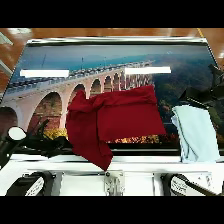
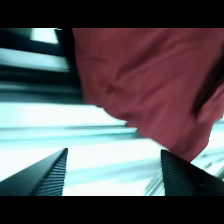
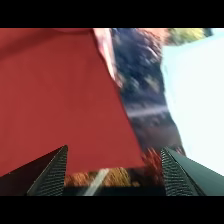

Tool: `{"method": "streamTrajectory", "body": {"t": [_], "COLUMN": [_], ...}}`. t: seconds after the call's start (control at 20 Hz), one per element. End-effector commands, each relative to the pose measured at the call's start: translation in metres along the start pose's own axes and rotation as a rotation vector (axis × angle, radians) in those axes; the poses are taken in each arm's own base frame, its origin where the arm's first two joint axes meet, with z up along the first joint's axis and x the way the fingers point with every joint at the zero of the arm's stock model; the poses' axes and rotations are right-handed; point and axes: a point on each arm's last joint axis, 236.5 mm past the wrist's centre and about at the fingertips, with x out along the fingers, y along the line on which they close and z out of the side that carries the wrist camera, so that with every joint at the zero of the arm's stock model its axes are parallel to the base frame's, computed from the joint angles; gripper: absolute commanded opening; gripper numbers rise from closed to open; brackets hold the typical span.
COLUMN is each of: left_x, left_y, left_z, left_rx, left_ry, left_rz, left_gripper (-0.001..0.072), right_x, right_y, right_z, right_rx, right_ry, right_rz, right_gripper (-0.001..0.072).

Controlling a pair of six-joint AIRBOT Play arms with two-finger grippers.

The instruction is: Fold the shirts.

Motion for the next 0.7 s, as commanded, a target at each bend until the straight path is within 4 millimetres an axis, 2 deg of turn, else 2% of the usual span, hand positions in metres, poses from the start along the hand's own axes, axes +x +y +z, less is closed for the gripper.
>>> {"method": "streamTrajectory", "body": {"t": [0.0,0.1,0.4,0.65], "left_x": [0.021,0.022,0.035,0.043], "left_y": [0.004,0.005,0.014,0.009], "left_z": [0.004,0.012,0.014,0.013], "left_rx": [-0.077,-0.088,-0.105,-0.085], "left_ry": [-0.067,-0.101,-0.062,-0.047], "left_rz": [-0.062,-0.061,-0.044,-0.059], "left_gripper": [0.0530,0.0531,0.0543,0.0542], "right_x": [0.002,0.008,0.034,0.043], "right_y": [0.008,0.006,0.001,0.006], "right_z": [0.017,0.019,0.012,0.015], "right_rx": [0.047,0.063,0.098,0.102], "right_ry": [-0.065,-0.059,0.016,0.020], "right_rz": [0.055,0.061,0.077,0.094], "right_gripper": [0.0689,0.0689,0.0689,0.0689]}}
